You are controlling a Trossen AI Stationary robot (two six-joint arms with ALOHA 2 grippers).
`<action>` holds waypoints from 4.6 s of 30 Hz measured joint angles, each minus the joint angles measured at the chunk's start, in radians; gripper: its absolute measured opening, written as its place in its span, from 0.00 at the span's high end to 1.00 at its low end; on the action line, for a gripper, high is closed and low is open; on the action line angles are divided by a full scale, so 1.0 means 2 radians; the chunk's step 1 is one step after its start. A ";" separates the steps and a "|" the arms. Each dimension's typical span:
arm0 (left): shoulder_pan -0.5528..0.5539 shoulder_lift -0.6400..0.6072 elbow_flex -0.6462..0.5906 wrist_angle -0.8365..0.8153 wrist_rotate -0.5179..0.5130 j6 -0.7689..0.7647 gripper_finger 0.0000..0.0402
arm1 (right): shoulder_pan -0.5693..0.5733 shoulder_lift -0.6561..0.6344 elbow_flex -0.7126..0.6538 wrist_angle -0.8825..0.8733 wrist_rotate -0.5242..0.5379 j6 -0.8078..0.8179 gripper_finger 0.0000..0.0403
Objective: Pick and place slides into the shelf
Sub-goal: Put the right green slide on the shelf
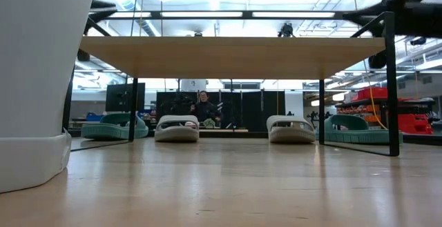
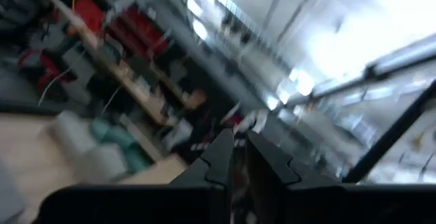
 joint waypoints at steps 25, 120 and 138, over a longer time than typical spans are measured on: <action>0.007 0.338 0.487 -0.321 -0.280 0.233 0.62 | -0.020 0.293 0.596 -0.548 0.148 -0.278 0.94; 0.047 0.464 0.620 -0.799 -0.195 0.112 0.67 | -0.473 0.748 0.353 -0.485 -0.088 0.017 0.28; 0.047 0.465 0.620 -0.799 -0.195 0.111 0.68 | -0.466 0.649 0.231 -0.346 -0.097 0.020 0.74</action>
